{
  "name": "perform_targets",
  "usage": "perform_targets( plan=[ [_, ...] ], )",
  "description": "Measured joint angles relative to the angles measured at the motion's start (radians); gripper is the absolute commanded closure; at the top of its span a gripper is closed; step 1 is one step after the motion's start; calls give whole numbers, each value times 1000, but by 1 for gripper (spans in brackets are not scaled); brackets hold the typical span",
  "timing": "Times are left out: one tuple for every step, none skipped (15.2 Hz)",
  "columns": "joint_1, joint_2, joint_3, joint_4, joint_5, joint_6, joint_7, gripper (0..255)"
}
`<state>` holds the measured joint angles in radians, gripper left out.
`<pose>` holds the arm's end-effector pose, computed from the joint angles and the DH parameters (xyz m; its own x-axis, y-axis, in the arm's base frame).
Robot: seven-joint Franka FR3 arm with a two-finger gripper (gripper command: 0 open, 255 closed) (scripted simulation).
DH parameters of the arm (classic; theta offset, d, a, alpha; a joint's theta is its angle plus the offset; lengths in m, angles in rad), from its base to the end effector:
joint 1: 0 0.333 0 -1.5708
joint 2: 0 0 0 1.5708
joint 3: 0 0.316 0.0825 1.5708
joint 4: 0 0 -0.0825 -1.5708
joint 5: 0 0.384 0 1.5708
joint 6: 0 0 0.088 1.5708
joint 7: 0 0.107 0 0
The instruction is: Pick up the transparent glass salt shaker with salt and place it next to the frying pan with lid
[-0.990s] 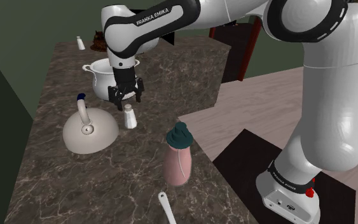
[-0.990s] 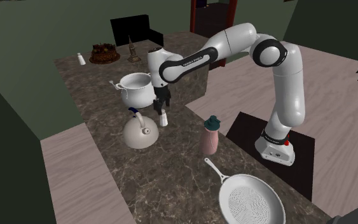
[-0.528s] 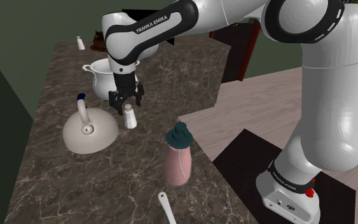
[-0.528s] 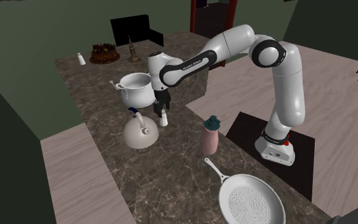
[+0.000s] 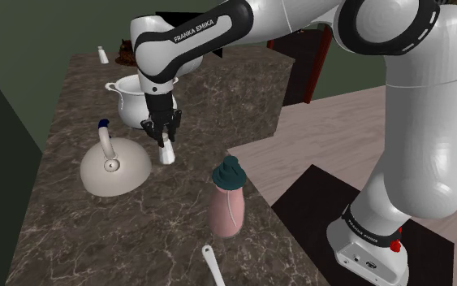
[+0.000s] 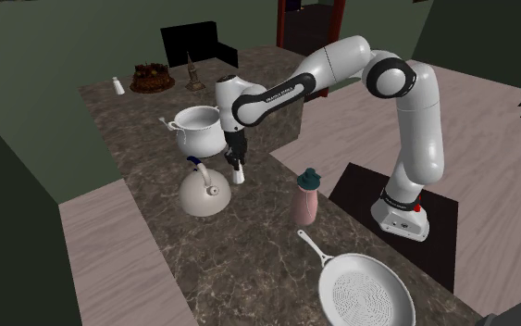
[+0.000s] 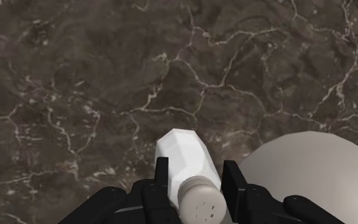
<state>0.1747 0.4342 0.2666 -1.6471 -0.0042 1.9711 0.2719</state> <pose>0.6033 0.2638 0.3620 0.9804 0.1558 -0.1210 0.1472 -0.9861 -0.0775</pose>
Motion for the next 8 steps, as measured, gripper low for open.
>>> perform_targets(
  plan=[
    [0,0,0,0,0,0,0,255],
    [0,0,0,0,0,0,0,255],
    [0,0,0,0,0,0,0,255],
    [0,0,0,0,0,0,0,255],
    [0,0,0,0,0,0,0,255],
    [-1,-2,0,2,0,-5,0,255],
    [0,-4,0,10,1,-14,0,255],
    [-1,-10,1,14,2,-24,0,255]
  ],
)
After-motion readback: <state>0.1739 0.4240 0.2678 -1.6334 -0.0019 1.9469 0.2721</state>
